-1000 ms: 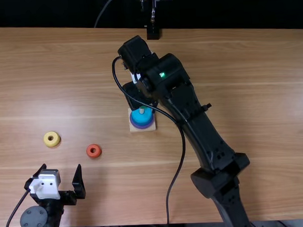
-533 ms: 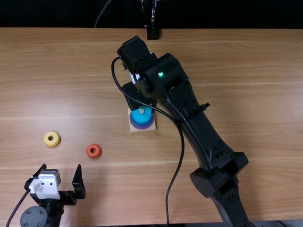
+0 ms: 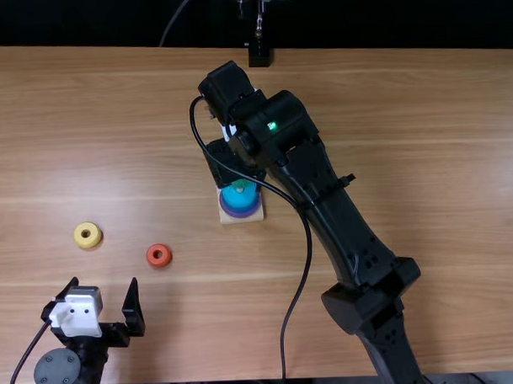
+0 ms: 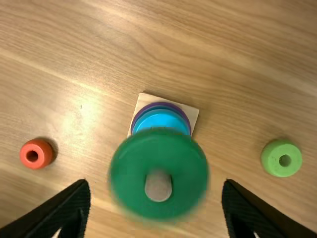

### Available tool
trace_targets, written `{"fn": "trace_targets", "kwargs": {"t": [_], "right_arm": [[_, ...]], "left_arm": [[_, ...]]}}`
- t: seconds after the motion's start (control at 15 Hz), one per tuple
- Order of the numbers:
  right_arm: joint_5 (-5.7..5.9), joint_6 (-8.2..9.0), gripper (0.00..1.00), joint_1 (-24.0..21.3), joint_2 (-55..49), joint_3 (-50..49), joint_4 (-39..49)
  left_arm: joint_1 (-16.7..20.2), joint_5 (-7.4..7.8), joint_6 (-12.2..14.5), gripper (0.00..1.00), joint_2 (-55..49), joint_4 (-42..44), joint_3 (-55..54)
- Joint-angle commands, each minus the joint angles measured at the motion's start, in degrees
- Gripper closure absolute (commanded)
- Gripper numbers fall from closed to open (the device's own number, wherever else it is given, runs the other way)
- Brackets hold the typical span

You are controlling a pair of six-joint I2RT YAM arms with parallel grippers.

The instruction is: Build the Hanoi tower: stack the rings onto the peg from bottom to top in this color order: purple, dark blue, light blue, dark green, light green, yellow, orange.

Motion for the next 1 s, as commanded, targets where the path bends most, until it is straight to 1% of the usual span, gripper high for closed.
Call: {"fn": "trace_targets", "kwargs": {"t": [0.0, 0.07, 0.27, 0.33, 0.47, 0.6, 0.67, 0.73, 0.8, 0.87, 0.93], "right_arm": [[0.47, 1.47, 0.0, 0.3, 1.5, 0.9, 0.0], [0.57, 1.36, 0.0, 0.3, 1.5, 1.3, 0.0], [0.78, 1.47, 0.0, -0.1, 1.4, 1.4, 4.3], [0.68, 1.47, 0.0, -0.6, 1.3, 1.2, 5.3], [0.89, 1.47, 0.0, -3.4, 0.9, 0.0, 6.5], [0.89, 1.36, 0.0, -6.6, -1.1, -8.1, 8.9], [0.89, 1.36, 0.0, -8.2, -5.6, -14.9, 12.9], [0.89, 1.58, 0.0, -9.8, -10.4, -22.5, 19.1], [1.21, 1.58, 0.0, -11.5, -14.2, -29.9, 26.5], [1.42, 1.47, 0.0, -12.9, -16.6, -36.3, 34.1], [1.52, 1.36, 0.0, -14.3, -17.9, -41.6, 39.4]], "left_arm": [[1.0, 1.23, 0.2, 0.0, -0.7, -3.9, -6.1], [1.0, 1.34, 0.2, 0.0, -0.7, -3.9, -6.1], [1.0, 1.34, 0.2, 0.0, -0.7, -3.9, -6.1], [1.0, 1.23, 0.2, 0.0, -0.7, -3.9, -6.1], [1.0, 1.23, 0.2, 0.0, -0.7, -3.9, -6.1], [1.0, 1.23, 0.2, 0.0, -0.7, -3.9, -6.1], [1.0, 1.23, 0.2, 0.0, -0.7, -3.9, -6.1], [1.0, 1.23, 0.2, 0.0, -0.7, -3.9, -6.1], [1.0, 1.23, 0.2, 0.0, -0.7, -3.9, -6.1], [1.0, 1.23, 0.2, 0.0, -0.7, -3.9, -6.1], [1.0, 1.23, 0.2, 0.0, -0.7, -3.9, -6.1]]}}
